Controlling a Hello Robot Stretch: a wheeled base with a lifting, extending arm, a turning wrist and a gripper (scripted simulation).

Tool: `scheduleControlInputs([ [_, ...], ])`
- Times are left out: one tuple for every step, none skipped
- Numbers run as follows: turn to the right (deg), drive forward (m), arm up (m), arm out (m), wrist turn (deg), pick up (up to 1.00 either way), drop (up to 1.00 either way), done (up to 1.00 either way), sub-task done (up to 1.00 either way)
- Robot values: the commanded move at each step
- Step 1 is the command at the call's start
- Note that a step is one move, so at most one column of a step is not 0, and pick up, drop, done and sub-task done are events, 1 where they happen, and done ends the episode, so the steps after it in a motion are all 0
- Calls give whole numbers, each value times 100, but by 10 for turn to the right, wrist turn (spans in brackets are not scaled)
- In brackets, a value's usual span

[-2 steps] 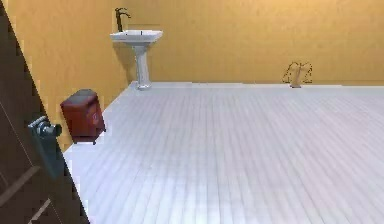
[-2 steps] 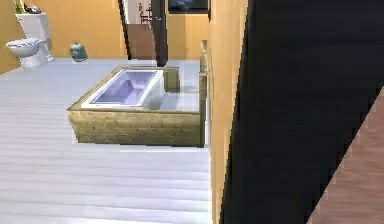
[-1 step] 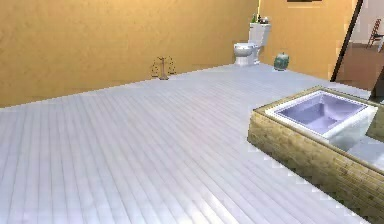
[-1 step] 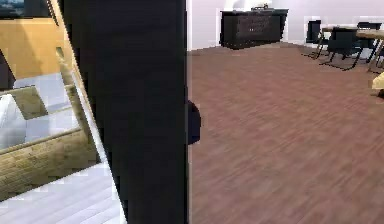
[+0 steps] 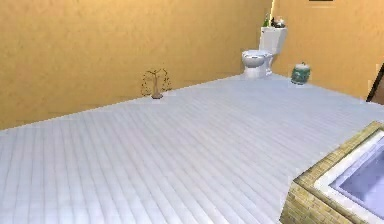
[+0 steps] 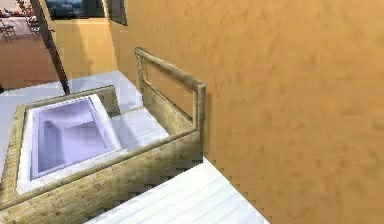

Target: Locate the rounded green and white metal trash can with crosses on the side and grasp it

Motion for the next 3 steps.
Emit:
scheduleControlInputs([
  [0, 90, 0, 0, 0, 0, 0, 0, 0],
  [120, 0, 0, 0, 0, 0, 0, 0, 0],
  [0, 50, 0, 0, 0, 0, 0, 0, 0],
])
